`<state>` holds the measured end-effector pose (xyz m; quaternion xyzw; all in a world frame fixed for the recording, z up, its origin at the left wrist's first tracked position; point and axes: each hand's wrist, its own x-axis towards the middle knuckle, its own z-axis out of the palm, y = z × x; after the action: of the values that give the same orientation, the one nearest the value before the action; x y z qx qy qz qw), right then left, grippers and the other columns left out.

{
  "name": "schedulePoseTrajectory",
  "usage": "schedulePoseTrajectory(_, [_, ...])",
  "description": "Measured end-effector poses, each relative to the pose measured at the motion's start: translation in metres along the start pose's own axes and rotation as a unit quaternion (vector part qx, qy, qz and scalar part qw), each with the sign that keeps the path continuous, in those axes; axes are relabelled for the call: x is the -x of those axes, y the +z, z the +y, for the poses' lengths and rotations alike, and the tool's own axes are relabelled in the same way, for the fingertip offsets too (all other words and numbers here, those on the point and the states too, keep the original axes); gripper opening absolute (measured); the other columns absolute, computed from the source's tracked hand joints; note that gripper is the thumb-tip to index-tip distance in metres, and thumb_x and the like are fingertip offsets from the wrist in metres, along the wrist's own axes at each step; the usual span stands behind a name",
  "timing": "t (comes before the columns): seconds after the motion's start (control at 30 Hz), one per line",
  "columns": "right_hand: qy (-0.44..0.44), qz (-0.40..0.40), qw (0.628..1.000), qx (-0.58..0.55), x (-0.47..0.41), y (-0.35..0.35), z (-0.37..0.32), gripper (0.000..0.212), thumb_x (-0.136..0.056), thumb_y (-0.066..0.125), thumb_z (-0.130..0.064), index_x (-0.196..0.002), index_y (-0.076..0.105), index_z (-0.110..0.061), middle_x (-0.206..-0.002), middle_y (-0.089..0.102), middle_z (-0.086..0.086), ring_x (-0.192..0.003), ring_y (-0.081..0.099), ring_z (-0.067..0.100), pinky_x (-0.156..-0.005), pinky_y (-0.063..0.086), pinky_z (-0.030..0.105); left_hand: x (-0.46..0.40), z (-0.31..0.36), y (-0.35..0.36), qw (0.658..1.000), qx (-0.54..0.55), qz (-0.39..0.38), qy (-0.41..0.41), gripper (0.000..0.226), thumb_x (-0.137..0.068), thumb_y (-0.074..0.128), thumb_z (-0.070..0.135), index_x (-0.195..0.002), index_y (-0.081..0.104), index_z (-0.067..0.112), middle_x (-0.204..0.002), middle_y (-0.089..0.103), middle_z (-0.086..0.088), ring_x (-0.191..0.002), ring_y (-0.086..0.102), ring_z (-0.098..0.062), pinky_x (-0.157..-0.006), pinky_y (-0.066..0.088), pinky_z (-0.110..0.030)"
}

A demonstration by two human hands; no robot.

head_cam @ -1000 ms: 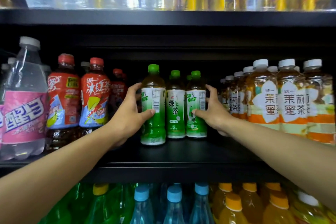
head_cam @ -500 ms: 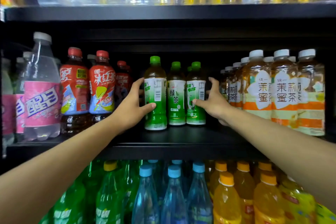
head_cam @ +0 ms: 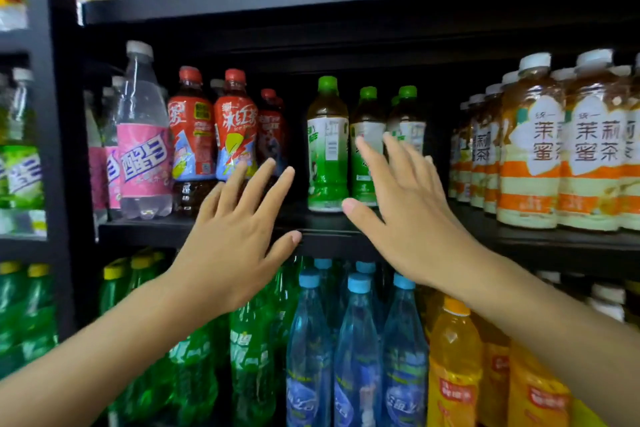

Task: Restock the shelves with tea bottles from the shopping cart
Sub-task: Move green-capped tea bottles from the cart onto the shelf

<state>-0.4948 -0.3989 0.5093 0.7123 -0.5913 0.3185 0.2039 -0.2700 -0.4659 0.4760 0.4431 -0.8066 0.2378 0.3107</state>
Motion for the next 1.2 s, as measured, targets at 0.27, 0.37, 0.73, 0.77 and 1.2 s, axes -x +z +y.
schedulePoseTrajectory(0.27, [-0.089, -0.053, 0.994, 0.032, 0.074, 0.067, -0.051, 0.074, -0.094, 0.017, -0.066, -0.161, -0.001, -0.039, -0.170, -0.009, 0.003, -0.157, -0.007, 0.030, -0.124, -0.003, 0.060, 0.100, 0.005, 0.010, 0.992, -0.090, -0.074, -0.049, 0.077, -0.096, 0.029, 0.064, -0.163, 0.014, 0.027, -0.170, 0.020, -0.004, -0.156, 0.015, -0.035, -0.121, 0.023, -0.056])
schedulePoseTrajectory(0.37, [-0.098, -0.099, 0.990, -0.026, 0.102, 0.098, -0.067, 0.075, -0.093, 0.012, -0.068, -0.161, -0.003, -0.040, -0.170, -0.012, 0.000, -0.157, -0.010, 0.029, -0.124, -0.006, 0.058, 0.142, 0.009, 0.016, 0.986, -0.106, -0.106, -0.068, 0.076, -0.099, 0.026, 0.064, -0.163, 0.011, 0.028, -0.170, 0.018, -0.004, -0.157, 0.013, -0.035, -0.123, 0.020, -0.054])
schedulePoseTrajectory(0.73, [-0.107, -0.269, 0.944, -0.156, 0.196, 0.193, -0.106, 0.078, -0.084, -0.003, -0.070, -0.156, -0.018, -0.044, -0.165, -0.030, -0.006, -0.154, -0.021, 0.025, -0.124, -0.008, 0.057, 0.305, 0.028, 0.032, 0.926, -0.068, -0.226, -0.294, 0.074, -0.093, 0.003, 0.074, -0.156, -0.023, 0.044, -0.168, -0.019, 0.011, -0.153, -0.027, -0.019, -0.125, -0.004, -0.045])
schedulePoseTrajectory(0.77, [-0.112, -0.281, 0.940, -0.156, 0.204, 0.201, -0.109, 0.078, -0.085, -0.003, -0.070, -0.156, -0.018, -0.043, -0.165, -0.028, -0.005, -0.155, -0.019, 0.026, -0.124, -0.007, 0.058, 0.319, 0.029, 0.033, 0.913, -0.074, -0.245, -0.317, 0.075, -0.093, 0.005, 0.074, -0.158, -0.017, 0.043, -0.169, -0.015, 0.010, -0.155, -0.022, -0.021, -0.125, 0.001, -0.048])
schedulePoseTrajectory(1.2, [-0.220, -0.388, 0.878, -0.174, 0.301, 0.257, -0.190, 0.076, -0.096, 0.015, -0.067, -0.162, -0.004, -0.035, -0.170, -0.010, 0.005, -0.155, -0.005, 0.032, -0.122, -0.001, 0.061, 0.491, 0.053, -0.001, 0.767, -0.111, -0.331, -0.538, 0.077, -0.079, -0.013, 0.077, -0.146, -0.033, 0.046, -0.167, -0.021, 0.007, -0.154, -0.023, -0.027, -0.126, -0.007, -0.048])
